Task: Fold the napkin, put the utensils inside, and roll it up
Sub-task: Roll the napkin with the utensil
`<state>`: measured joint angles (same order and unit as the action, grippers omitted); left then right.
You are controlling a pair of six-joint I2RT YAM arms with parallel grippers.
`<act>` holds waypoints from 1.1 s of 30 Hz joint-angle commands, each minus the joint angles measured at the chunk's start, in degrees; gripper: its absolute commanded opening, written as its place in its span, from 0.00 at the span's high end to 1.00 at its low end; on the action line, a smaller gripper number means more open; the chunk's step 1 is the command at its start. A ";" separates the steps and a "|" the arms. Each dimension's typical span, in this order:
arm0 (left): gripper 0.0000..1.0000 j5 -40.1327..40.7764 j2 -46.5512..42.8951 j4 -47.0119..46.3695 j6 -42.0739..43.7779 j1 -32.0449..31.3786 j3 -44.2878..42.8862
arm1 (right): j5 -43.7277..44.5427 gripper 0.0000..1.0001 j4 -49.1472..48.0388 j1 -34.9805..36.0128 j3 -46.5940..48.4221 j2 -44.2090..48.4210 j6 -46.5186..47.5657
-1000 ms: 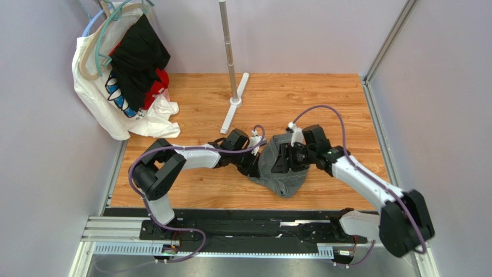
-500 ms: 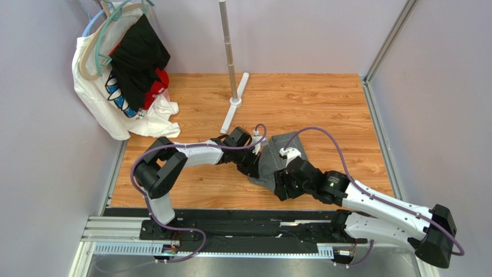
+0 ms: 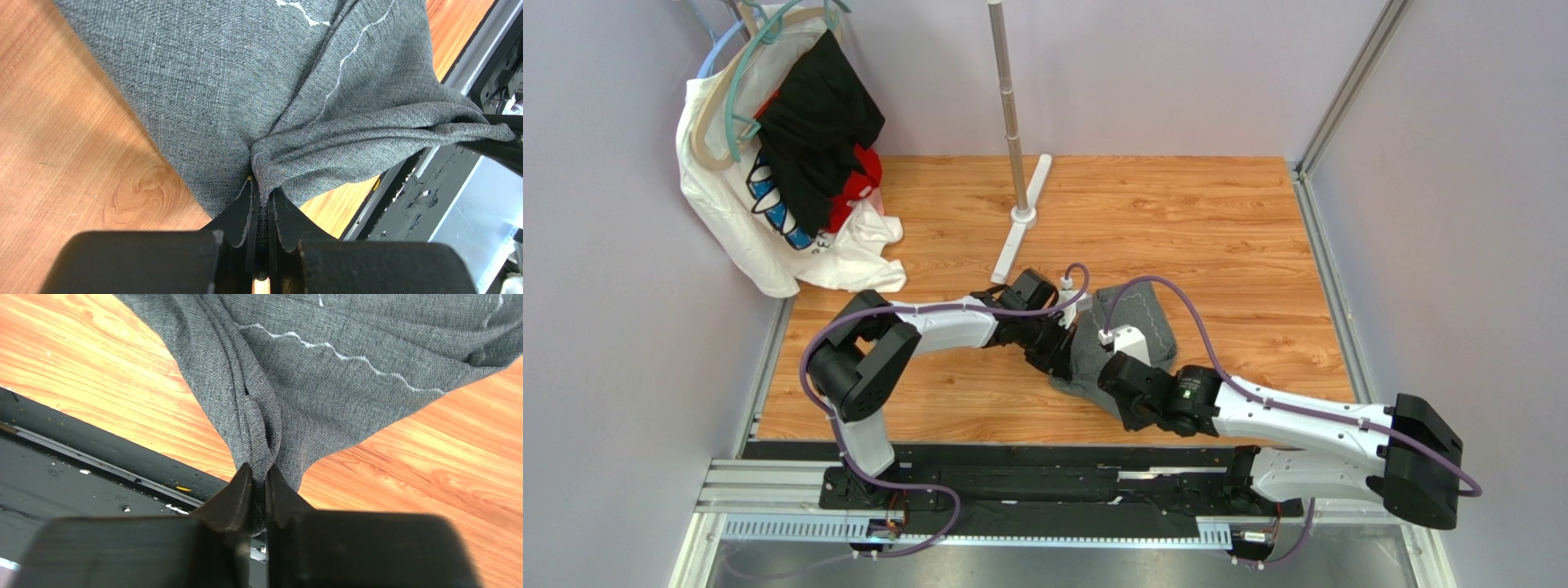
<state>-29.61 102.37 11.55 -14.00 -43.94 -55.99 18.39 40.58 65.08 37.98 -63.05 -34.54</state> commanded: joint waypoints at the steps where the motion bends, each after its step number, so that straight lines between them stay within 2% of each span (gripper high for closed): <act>1: 0.97 2.97 0.82 5.76 1.78 -0.27 0.09 | 2.00 0.99 2.40 -0.74 1.75 -0.93 -3.95; 12: 0.98 4.47 -0.24 6.82 1.70 -0.27 0.09 | -10.12 1.00 0.73 -11.80 -4.31 -7.34 -5.45; 22: 0.98 3.77 2.83 5.41 -0.85 0.00 0.44 | -10.04 0.98 -1.91 -14.54 -3.88 -10.52 -3.69; 23: 0.98 3.33 3.71 5.50 -1.12 0.00 0.27 | -9.96 0.95 -1.56 -14.63 -3.18 -10.61 -3.77; 24: 0.98 2.89 4.06 5.67 -1.20 0.00 0.09 | -9.78 0.81 -1.03 -14.63 -2.48 -10.34 -3.69; 27: 0.98 2.19 4.86 6.55 -1.38 0.26 -0.70 | -7.77 0.54 3.53 -14.46 1.30 -8.77 -3.51; 30: 0.98 0.34 6.09 8.13 -0.86 1.05 -1.93 | -4.09 0.49 9.77 -13.84 6.83 -4.90 -2.29; 33: 0.98 -1.68 7.67 10.68 0.20 2.01 -3.69 | 2.14 0.47 13.21 -9.64 12.45 -1.48 0.16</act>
<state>-33.52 105.67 14.96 -16.21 -42.98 -59.18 11.16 47.90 51.59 42.33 -69.89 -37.60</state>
